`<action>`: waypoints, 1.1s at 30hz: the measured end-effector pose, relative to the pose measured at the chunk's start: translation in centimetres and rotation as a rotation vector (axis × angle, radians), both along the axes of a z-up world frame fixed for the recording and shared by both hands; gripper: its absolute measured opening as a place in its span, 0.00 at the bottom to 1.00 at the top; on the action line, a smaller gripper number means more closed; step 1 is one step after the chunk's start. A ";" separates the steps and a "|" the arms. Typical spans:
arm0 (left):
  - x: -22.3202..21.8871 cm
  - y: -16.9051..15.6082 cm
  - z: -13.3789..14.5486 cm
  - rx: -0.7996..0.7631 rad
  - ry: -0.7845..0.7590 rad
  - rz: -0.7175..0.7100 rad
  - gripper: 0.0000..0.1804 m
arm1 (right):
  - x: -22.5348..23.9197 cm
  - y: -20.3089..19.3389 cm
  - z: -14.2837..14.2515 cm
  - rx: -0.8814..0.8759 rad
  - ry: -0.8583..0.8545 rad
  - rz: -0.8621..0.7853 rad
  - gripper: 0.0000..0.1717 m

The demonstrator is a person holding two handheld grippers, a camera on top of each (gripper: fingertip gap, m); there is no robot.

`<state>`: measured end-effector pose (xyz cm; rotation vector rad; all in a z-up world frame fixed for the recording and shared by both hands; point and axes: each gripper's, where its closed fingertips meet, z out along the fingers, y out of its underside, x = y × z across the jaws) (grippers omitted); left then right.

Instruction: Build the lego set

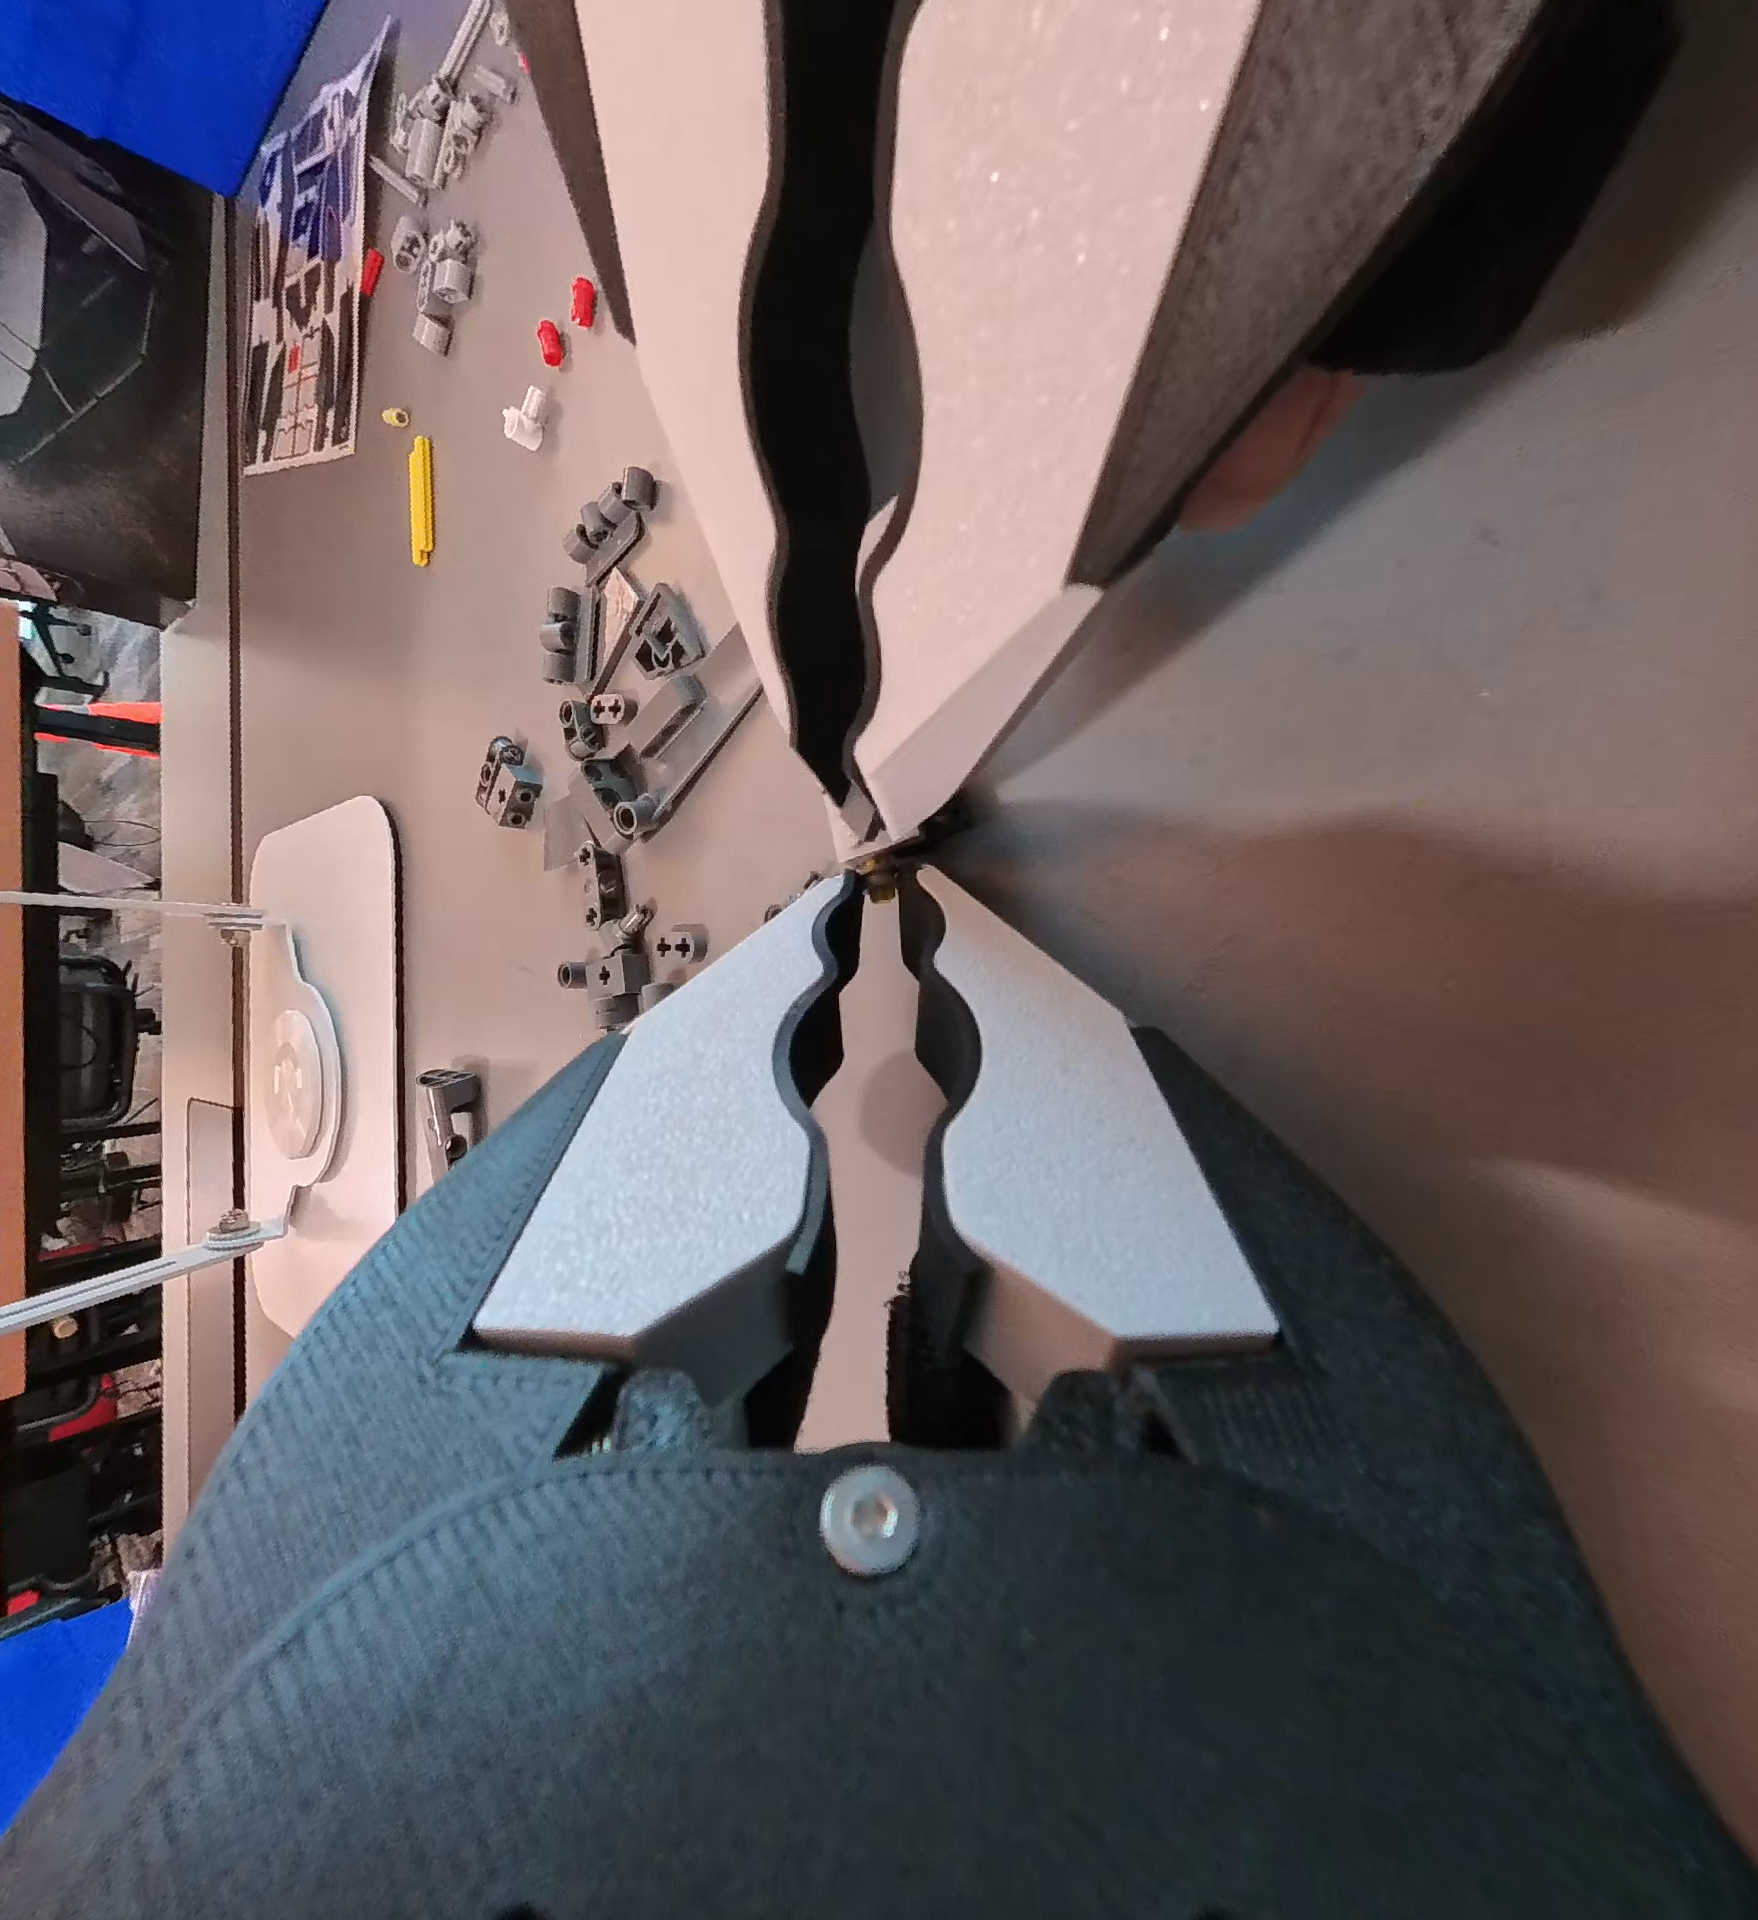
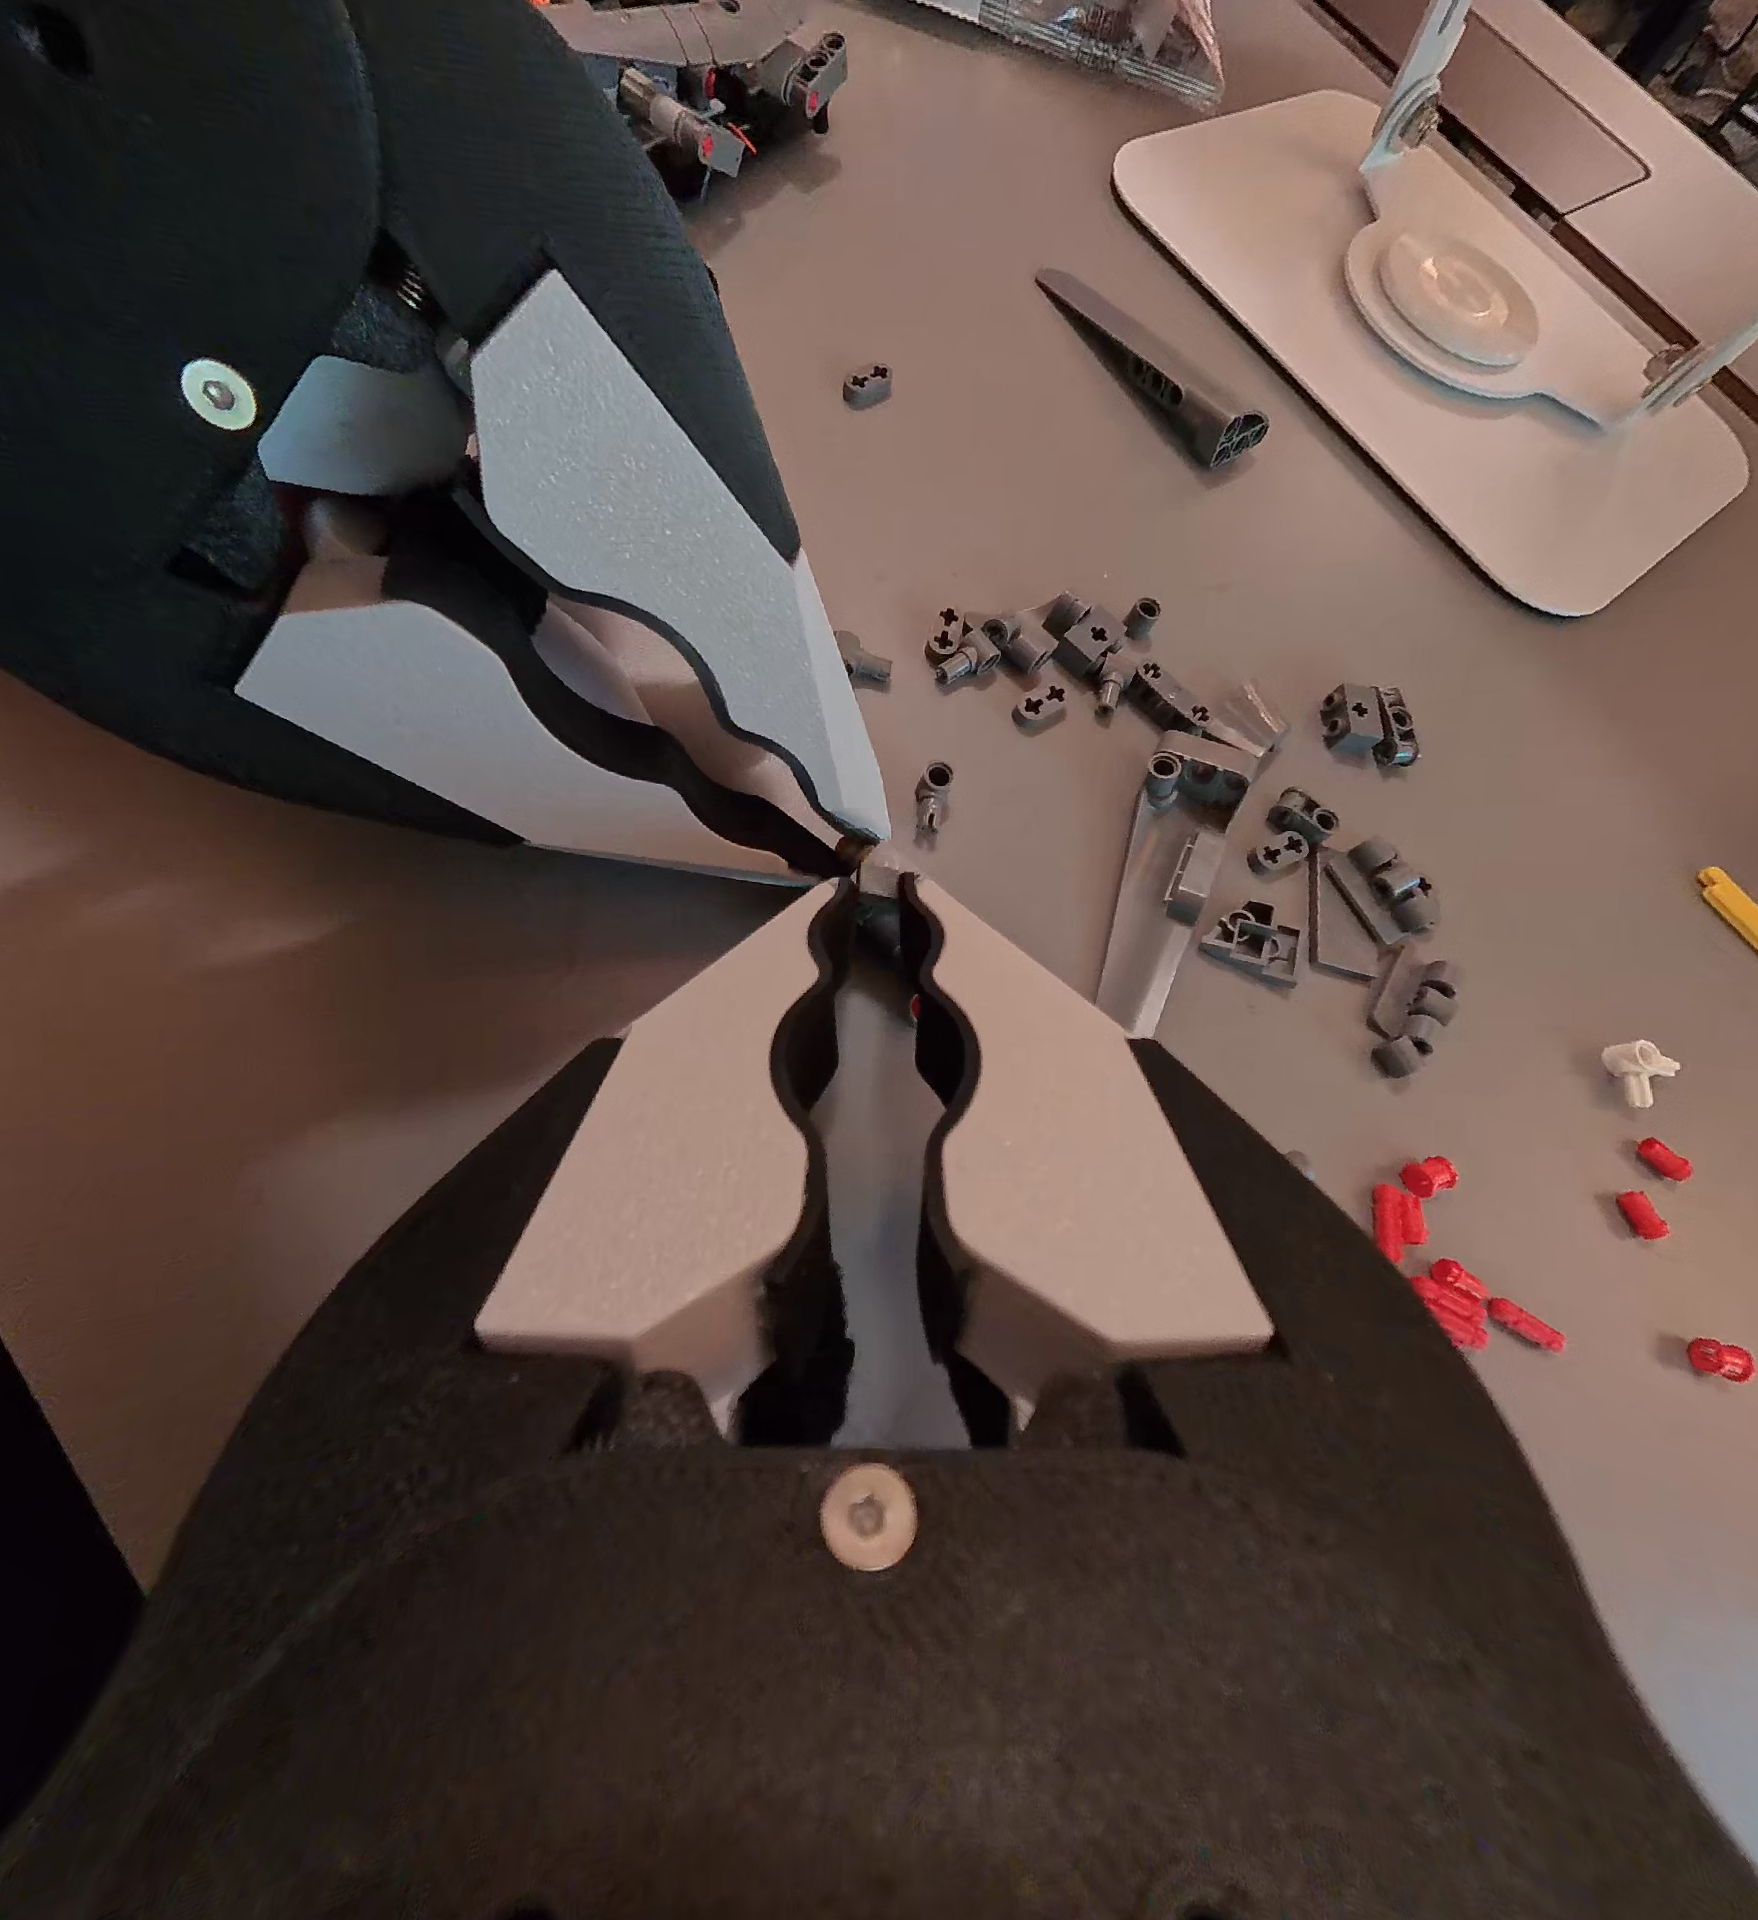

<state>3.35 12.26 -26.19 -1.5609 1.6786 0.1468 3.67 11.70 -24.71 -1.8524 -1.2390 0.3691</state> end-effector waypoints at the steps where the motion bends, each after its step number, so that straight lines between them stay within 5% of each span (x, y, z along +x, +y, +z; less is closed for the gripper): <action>1: 0.0 0.0 0.0 0.001 0.000 0.000 0.03 | 0.0 0.0 0.0 -0.001 0.005 0.000 0.03; 19: -0.2 0.0 0.0 0.008 0.010 -0.016 0.03 | 0.2 -0.1 0.6 -0.041 0.079 0.042 0.02; 33: -0.9 -0.6 0.0 -0.020 0.018 -0.148 0.03 | 0.3 -0.8 1.6 -0.030 0.049 0.450 0.03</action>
